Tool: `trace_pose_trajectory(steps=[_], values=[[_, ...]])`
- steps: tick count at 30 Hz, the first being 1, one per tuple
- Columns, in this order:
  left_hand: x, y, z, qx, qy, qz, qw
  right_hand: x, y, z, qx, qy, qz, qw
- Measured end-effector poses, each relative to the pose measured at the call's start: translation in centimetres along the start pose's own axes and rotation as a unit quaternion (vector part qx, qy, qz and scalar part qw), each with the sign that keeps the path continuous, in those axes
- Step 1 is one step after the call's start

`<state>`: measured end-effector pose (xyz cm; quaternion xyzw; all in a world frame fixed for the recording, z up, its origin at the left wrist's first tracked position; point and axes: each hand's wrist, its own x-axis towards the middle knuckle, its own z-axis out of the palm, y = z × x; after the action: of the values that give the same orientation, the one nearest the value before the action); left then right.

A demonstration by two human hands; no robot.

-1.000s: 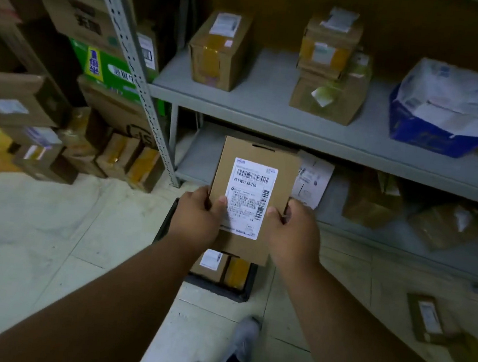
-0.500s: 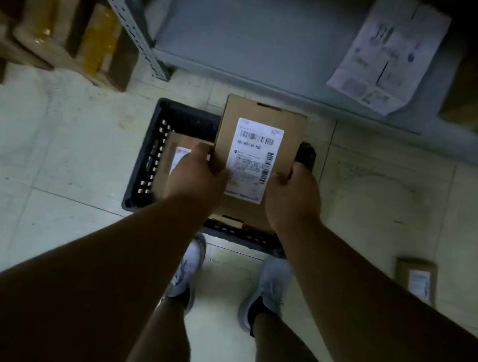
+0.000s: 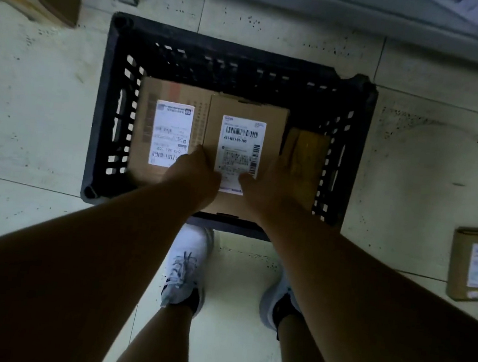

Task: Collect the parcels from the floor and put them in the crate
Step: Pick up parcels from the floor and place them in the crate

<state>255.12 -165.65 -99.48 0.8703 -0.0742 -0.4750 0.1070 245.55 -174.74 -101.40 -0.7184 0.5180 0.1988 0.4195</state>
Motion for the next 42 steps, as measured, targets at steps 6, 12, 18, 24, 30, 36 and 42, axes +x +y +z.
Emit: trace_pose_trajectory(steps=[6, 12, 18, 24, 30, 36, 42], values=[[-2.8, 2.0, -3.4, 0.045, -0.044, -0.022, 0.998, -3.1, -1.3, -4.4, 0.005, -0.02, 0.023, 1.0], [-17.3, 10.6, -10.9, 0.009, 0.058, 0.14, 0.988, -14.1, -6.6, -20.2, 0.035, 0.095, -0.02, 0.995], [-35.6, 20.7, -16.2, -0.033, 0.074, 0.366, 0.927, -29.6, -9.6, -34.9, 0.088, 0.256, -0.067, 0.96], [-49.1, 27.4, -15.7, 0.012, 0.052, 0.53, 0.846, -42.7, -5.2, -42.1, 0.12, 0.429, -0.054, 0.894], [-56.2, 30.6, -9.9, 0.033, 0.042, 0.62, 0.783, -49.7, 3.8, -47.2, 0.11, 0.518, -0.049, 0.847], [-62.6, 34.1, 0.6, 0.017, 0.043, 0.631, 0.774, -54.8, 14.2, -52.6, 0.115, 0.551, -0.06, 0.824], [-66.9, 38.9, 9.3, 0.04, 0.027, 0.643, 0.764, -56.9, 23.2, -57.2, 0.124, 0.534, -0.009, 0.836]])
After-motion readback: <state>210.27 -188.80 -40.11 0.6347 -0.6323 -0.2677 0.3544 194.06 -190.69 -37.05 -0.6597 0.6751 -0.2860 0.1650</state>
